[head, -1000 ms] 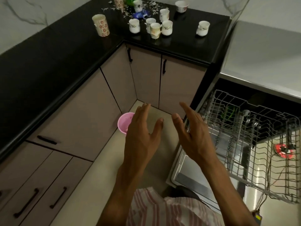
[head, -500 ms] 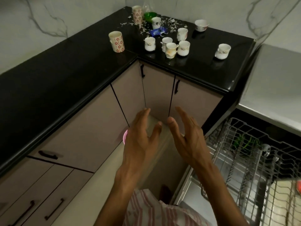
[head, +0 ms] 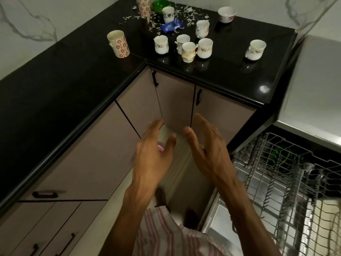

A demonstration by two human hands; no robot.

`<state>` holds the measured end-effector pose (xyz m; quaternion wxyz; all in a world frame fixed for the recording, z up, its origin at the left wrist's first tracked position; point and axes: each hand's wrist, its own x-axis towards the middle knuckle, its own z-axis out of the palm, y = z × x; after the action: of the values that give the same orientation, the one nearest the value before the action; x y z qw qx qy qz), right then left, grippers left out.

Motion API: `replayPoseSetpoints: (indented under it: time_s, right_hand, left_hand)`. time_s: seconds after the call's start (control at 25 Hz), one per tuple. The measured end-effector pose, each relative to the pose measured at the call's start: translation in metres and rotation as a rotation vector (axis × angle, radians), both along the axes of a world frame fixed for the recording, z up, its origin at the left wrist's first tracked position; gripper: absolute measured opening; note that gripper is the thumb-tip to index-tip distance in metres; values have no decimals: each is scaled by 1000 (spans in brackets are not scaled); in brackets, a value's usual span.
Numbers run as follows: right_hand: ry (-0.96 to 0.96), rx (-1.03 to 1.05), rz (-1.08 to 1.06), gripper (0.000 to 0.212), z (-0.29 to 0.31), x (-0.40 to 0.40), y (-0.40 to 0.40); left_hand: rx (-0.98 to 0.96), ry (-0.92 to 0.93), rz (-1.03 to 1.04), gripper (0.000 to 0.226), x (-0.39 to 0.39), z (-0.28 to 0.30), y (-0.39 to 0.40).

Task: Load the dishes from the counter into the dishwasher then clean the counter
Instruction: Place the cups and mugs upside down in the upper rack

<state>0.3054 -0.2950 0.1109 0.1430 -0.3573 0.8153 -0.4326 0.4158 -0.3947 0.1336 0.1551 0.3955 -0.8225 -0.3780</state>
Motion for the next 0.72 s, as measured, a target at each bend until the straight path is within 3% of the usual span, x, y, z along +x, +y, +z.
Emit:
replayPoseSetpoints:
  time_s: [0.36,0.72]
  right_hand:
    - [34,50,-40,77,0,-27,-100]
    - [36,15,-60,68,8,-47,-167]
  left_hand:
    - [-35,42,-104,62,-38,-6,-113]
    - [3,71,-102,61,-63,-11,-183]
